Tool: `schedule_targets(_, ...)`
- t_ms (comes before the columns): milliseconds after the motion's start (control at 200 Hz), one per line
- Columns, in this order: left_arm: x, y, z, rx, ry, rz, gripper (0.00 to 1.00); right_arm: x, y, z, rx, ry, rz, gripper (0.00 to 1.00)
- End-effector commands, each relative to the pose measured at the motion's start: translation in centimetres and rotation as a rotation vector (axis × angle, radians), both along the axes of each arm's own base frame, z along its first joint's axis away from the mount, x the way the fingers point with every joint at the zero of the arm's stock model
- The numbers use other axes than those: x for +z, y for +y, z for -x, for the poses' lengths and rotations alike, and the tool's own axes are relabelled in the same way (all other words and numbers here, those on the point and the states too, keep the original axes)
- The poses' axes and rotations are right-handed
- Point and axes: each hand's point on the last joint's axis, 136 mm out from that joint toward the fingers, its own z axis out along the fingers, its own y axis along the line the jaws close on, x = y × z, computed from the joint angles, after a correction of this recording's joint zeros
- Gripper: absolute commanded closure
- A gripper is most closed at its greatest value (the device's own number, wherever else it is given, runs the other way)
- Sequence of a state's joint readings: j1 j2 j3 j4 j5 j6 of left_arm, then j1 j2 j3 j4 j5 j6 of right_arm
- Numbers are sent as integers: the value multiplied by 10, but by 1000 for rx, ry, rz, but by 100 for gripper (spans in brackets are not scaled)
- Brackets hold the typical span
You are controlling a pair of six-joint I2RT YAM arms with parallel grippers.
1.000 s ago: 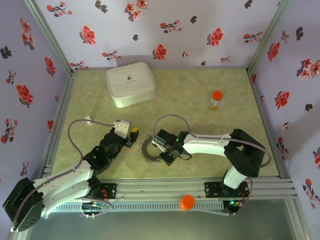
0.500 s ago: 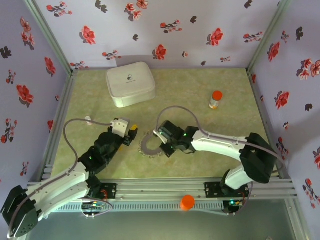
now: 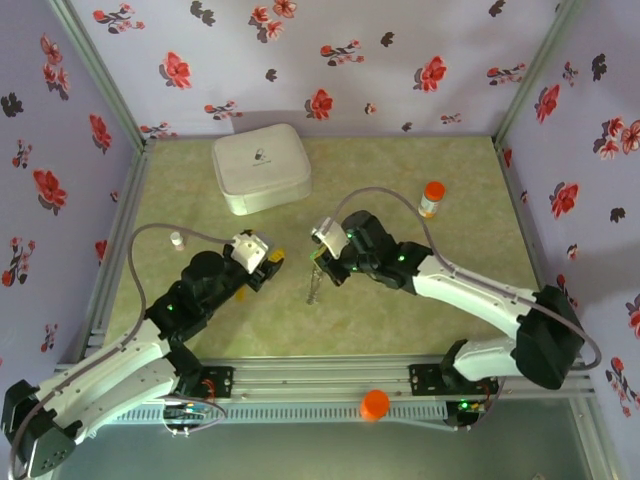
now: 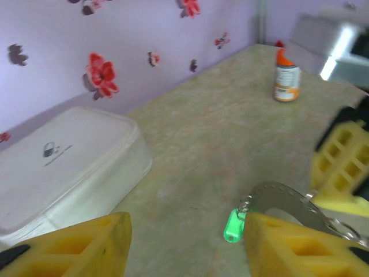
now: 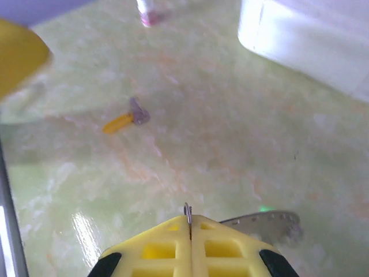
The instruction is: Put the keys on the keyring
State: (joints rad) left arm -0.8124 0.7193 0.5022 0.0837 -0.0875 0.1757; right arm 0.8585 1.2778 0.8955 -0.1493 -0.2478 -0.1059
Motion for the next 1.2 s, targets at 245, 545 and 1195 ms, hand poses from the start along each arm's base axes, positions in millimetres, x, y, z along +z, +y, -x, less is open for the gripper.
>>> schedule_targets(245,10,-32,46,-333,-46,75,63,47,3,45,295,-224,-179,100)
schedule_targets(545,-2,-50,75,-535,-11,100,68,51,2,65,401,-260,-229,100)
schedule_targets(1195,-14,-60,77,-590,28,82,74,49,11,85,493,-275,-245,100)
